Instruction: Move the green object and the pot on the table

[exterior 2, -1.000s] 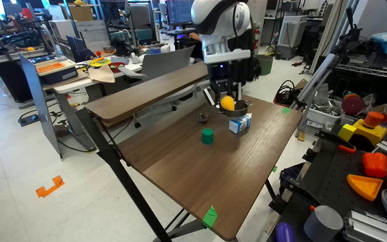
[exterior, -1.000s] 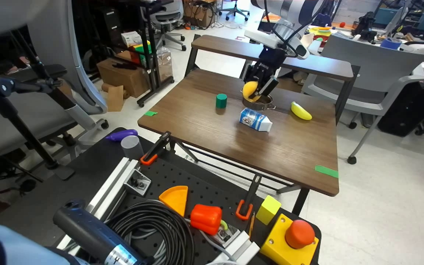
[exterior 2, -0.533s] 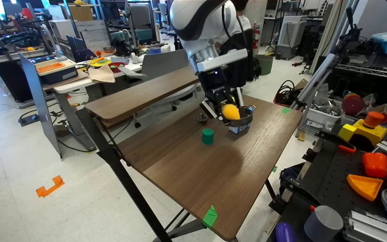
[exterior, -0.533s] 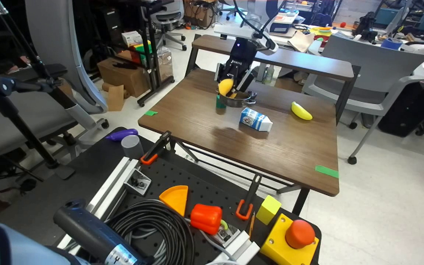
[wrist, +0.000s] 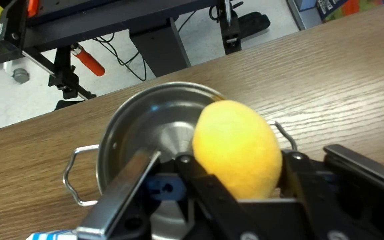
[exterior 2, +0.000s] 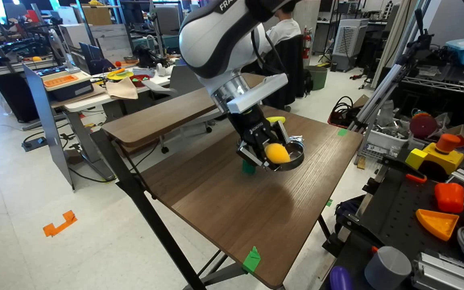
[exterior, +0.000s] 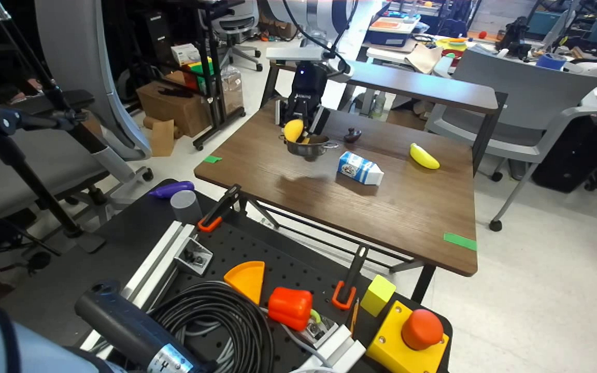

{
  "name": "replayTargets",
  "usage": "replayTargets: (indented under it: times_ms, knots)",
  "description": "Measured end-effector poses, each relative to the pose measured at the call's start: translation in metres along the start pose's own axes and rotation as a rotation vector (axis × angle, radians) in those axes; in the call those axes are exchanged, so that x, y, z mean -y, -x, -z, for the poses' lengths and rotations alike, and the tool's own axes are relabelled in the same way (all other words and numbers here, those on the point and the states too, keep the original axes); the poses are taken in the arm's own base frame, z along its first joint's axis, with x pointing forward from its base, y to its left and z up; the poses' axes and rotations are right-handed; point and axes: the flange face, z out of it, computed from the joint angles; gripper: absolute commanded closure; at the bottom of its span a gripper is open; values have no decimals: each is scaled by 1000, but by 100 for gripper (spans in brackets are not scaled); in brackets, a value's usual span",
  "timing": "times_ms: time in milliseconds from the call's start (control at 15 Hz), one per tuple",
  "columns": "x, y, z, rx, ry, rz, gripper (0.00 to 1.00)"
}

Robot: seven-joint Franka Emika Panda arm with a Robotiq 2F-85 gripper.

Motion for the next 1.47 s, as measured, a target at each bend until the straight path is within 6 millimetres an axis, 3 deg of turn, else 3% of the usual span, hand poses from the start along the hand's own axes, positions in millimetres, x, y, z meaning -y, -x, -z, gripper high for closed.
replayTargets:
  times_ms: [600, 933, 1267, 1400, 1467]
  knots:
    - [40, 1, -31, 7, 128, 130, 93]
    - [49, -12, -50, -13, 148, 192, 93]
    - [50, -18, -41, -74, 143, 231, 93]
    - [51, -20, -37, -102, 141, 246, 46]
    - [51, -21, -36, -111, 140, 252, 45]
